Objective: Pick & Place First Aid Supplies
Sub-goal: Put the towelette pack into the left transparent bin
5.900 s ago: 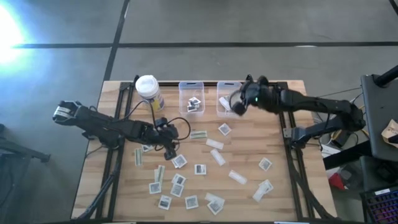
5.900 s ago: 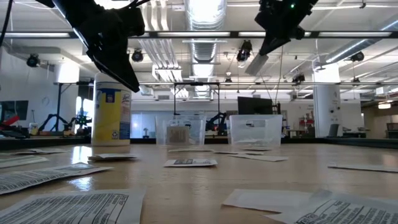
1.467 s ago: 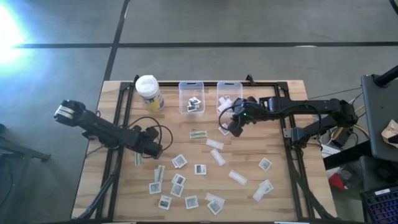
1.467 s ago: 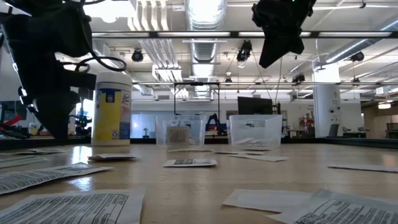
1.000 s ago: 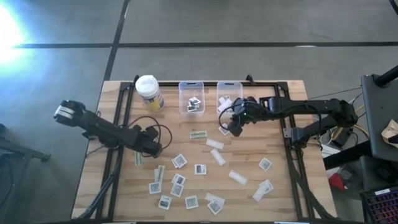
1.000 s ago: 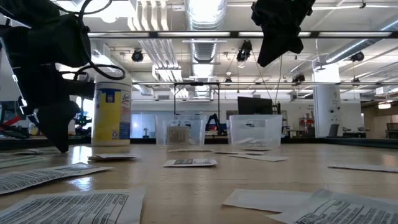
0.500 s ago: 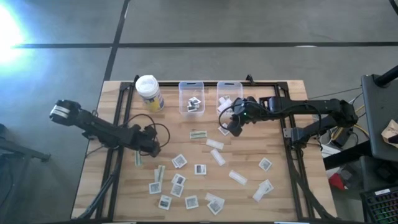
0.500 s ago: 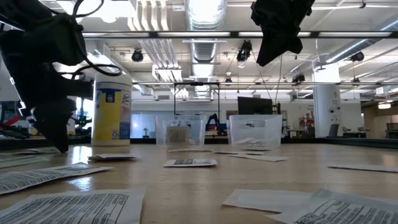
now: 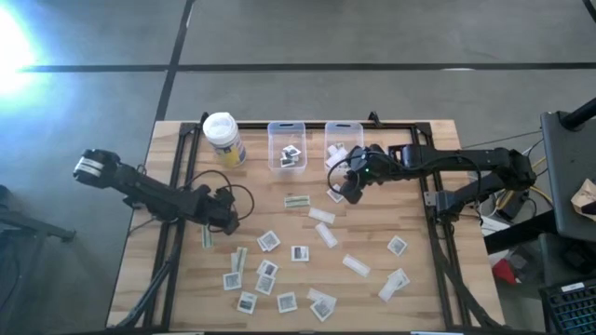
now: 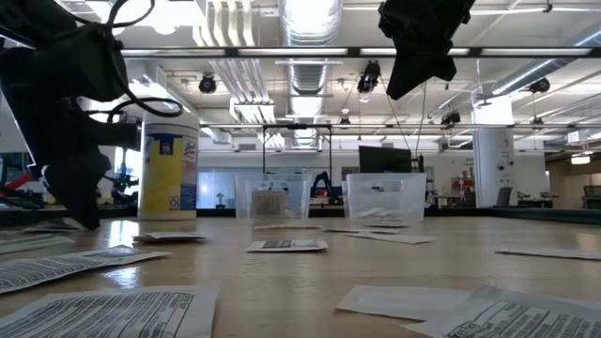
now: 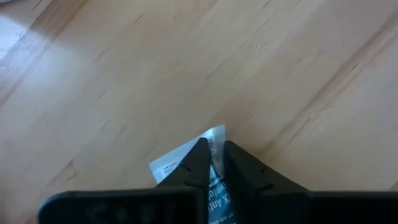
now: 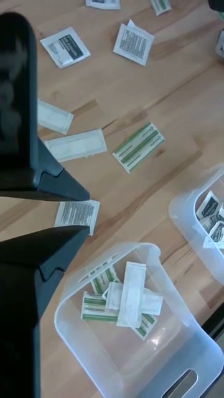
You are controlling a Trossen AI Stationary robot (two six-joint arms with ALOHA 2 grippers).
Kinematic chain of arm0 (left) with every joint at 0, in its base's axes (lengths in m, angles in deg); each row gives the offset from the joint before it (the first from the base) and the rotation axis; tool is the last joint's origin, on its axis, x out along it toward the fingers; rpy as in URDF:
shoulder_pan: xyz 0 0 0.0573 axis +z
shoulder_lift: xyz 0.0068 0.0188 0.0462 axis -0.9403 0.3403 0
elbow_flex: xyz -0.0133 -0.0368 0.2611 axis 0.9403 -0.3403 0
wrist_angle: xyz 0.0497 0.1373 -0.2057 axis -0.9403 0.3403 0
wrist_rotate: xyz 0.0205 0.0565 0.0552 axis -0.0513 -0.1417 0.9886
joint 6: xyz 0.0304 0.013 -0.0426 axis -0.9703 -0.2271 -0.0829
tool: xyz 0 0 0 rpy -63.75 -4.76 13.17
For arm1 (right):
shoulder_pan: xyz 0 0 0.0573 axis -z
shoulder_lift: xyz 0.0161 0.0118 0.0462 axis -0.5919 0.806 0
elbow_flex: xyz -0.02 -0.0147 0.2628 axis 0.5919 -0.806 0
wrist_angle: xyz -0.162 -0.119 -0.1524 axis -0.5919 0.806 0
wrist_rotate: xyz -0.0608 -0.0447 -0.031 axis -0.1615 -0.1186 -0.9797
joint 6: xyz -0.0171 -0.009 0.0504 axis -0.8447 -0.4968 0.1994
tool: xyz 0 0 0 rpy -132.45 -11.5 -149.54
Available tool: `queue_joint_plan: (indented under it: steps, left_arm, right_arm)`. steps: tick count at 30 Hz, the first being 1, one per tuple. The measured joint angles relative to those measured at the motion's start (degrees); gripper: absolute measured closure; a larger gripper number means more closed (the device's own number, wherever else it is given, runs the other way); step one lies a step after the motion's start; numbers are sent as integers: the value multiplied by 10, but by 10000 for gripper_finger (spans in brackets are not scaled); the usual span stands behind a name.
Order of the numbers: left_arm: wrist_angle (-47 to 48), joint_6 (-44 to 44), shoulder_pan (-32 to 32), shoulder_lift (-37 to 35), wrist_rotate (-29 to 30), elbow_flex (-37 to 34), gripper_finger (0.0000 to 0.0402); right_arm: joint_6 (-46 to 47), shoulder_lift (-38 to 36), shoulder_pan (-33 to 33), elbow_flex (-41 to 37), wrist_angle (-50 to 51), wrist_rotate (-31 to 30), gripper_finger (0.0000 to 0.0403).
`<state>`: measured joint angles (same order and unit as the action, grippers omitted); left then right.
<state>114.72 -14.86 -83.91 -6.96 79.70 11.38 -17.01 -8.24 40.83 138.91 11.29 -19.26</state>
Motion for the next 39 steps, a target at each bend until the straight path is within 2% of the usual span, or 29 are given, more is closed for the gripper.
queue_joint_plan:
  steps: [3,12,17,20,27,32,39]
  left_arm:
    - [4,-13,0,0,0,4,396]
    - [30,-49,-1,1,-16,71,400]
    - [33,-96,-2,-1,0,128,401]
    - [33,-129,-2,-4,28,158,401]
    - [22,-208,7,-4,136,227,401]
    - [-27,-292,30,-4,146,254,401]
    - [-161,-435,101,-4,154,255,401]
  right_arm:
    - [0,0,0,0,0,0,337]
    - [-8,0,0,0,-1,0,335]
    - [-9,0,0,0,-1,0,329]
    - [-9,0,-2,0,-1,0,327]
    - [-8,0,-26,0,-1,3,338]
    - [2,0,-51,0,-1,3,344]
    - [26,0,-83,0,-2,2,341]
